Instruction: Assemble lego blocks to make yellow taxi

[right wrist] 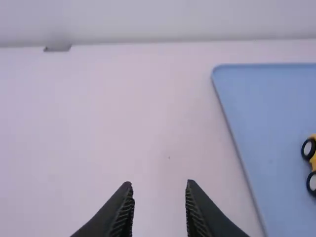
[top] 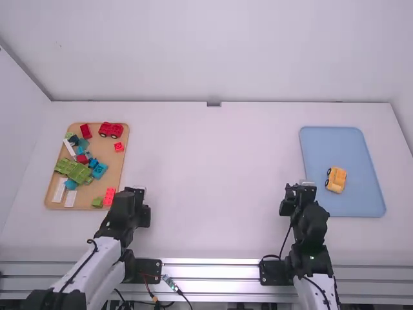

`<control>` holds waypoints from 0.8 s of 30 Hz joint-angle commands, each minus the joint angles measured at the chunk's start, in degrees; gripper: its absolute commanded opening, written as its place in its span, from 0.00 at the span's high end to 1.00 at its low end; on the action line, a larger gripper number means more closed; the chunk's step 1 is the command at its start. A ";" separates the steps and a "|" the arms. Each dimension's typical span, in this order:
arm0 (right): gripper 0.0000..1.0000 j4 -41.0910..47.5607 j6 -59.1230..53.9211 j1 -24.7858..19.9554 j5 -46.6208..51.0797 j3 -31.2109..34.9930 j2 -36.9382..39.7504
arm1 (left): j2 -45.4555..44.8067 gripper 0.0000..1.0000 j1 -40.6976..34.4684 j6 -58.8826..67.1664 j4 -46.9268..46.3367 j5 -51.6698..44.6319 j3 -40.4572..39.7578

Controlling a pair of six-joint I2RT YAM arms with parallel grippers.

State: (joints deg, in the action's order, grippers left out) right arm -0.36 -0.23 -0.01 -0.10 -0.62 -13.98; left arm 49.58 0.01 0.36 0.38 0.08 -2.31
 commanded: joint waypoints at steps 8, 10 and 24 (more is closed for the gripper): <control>0.89 0.36 0.23 0.01 0.10 0.62 8.79 | -12.14 0.91 -0.01 -0.36 -0.38 -0.08 2.31; 0.92 0.36 0.23 0.01 0.10 0.62 10.41 | -14.80 0.95 -0.01 -0.36 -0.38 -0.08 2.31; 1.00 0.36 0.23 0.01 0.10 0.62 13.98 | -29.54 1.00 -0.01 -0.36 -0.38 -0.08 2.31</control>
State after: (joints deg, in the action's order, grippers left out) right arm -0.40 -0.21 -0.01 -0.10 -0.62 -0.51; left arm 21.56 0.01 -0.05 0.32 0.08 -0.43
